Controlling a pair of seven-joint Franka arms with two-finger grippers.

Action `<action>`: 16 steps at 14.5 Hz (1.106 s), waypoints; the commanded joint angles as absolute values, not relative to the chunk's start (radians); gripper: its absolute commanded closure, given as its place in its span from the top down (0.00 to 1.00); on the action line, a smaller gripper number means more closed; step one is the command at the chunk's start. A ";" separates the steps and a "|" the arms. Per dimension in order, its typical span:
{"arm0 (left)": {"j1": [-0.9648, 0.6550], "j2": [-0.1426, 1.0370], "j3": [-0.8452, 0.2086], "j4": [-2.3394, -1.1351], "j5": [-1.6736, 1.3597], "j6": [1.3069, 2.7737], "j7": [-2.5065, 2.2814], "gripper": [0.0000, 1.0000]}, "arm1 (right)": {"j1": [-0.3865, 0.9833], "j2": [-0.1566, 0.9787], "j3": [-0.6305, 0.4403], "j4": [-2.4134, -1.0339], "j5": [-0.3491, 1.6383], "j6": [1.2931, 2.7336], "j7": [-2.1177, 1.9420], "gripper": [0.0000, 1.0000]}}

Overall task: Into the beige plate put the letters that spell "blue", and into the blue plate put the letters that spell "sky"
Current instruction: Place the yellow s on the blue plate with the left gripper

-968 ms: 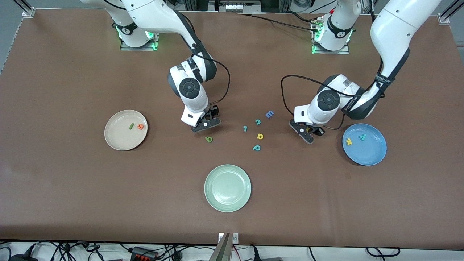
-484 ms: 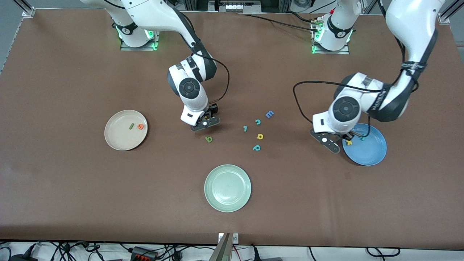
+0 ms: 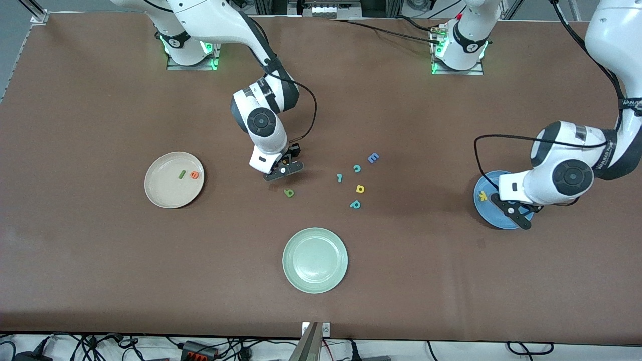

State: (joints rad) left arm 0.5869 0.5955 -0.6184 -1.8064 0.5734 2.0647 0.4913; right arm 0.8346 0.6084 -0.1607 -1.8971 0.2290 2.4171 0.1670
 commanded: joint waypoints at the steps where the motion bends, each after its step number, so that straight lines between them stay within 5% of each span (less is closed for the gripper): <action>1: 0.597 0.658 -0.617 -1.779 0.600 2.112 0.526 0.10 | 0.842 0.600 -0.166 -1.910 0.225 2.413 0.150 0.35; 7: 0.617 0.693 -0.606 -1.789 0.643 2.164 0.526 0.11 | 0.824 0.601 -0.167 -1.907 0.225 2.413 0.150 0.15; 12: 0.627 0.701 -0.606 -1.792 0.643 2.169 0.528 0.15 | 0.821 0.586 -0.207 -1.885 0.233 2.413 0.170 0.11; 13: 0.627 0.701 -0.606 -1.792 0.641 2.168 0.526 0.34 | 0.816 0.575 -0.242 -1.876 0.232 2.407 0.167 0.12; 14: 0.627 0.701 -0.606 -1.792 0.641 2.168 0.528 0.98 | 0.816 0.563 -0.273 -1.875 0.232 2.399 0.164 0.11; 16: 0.629 0.695 -0.607 -1.789 0.641 2.160 0.546 1.00 | 0.818 0.537 -0.346 -1.876 0.232 2.396 0.164 0.11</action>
